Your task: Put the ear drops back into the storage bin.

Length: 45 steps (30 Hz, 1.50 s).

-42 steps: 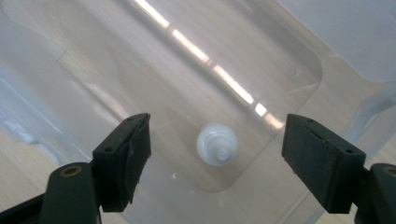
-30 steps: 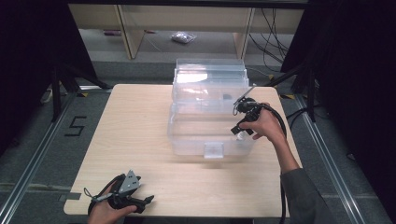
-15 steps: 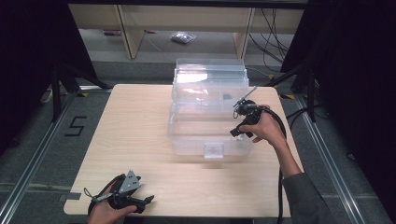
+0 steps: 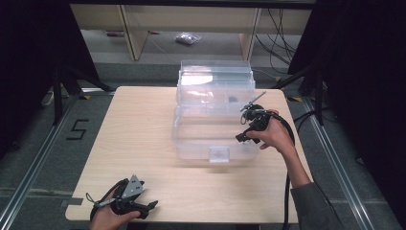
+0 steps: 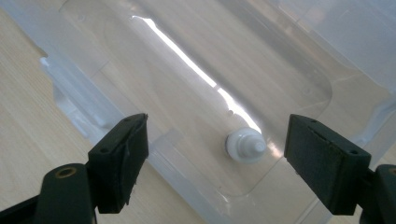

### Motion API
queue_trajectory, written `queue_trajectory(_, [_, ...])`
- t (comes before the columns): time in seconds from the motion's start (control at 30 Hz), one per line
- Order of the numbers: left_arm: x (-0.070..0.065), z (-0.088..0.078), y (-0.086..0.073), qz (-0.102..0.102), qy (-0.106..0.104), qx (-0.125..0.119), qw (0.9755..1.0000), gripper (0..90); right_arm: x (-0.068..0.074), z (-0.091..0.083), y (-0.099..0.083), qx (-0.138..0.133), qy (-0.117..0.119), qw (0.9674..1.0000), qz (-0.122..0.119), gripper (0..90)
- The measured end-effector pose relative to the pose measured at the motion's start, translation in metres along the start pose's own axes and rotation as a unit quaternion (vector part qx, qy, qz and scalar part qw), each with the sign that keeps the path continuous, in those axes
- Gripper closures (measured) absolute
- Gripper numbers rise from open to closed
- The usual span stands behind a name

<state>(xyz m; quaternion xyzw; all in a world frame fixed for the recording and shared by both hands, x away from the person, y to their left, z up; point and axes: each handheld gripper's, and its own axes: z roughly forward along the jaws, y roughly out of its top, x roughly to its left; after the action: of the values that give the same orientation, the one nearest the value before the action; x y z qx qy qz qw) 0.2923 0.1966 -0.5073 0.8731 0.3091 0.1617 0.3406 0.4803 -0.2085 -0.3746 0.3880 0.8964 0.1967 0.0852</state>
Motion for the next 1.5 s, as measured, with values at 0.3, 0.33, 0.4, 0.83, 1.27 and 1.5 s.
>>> queue_trajectory(0.3, [0.001,0.000,0.000,0.006,0.000,0.000,1.0000,17.1,0.004,-0.009,-0.009,-0.008,-0.003,1.0000,0.005,22.1])
queue_trajectory(0.33, [0.001,0.000,0.000,0.006,0.000,0.000,1.0000,17.2,0.003,-0.009,-0.010,-0.018,-0.005,0.9998,-0.010,22.1])
queue_trajectory(0.4, [0.000,0.000,0.000,-0.001,0.001,0.000,1.0000,17.2,0.008,-0.012,-0.012,-0.018,-0.001,0.9998,0.000,22.1])
queue_trajectory(0.83, [0.000,0.000,0.000,0.000,0.001,0.000,1.0000,17.1,0.022,-0.019,-0.026,-0.045,0.003,0.9986,-0.026,21.7])
queue_trajectory(1.27, [0.000,0.000,0.000,0.000,0.001,0.000,1.0000,17.2,0.042,-0.020,-0.044,-0.076,0.016,0.9963,-0.037,20.8])
queue_trajectory(1.5, [0.000,-0.001,0.001,0.006,-0.003,-0.005,1.0000,17.1,0.045,-0.024,-0.050,-0.078,0.021,0.9963,-0.032,20.0])
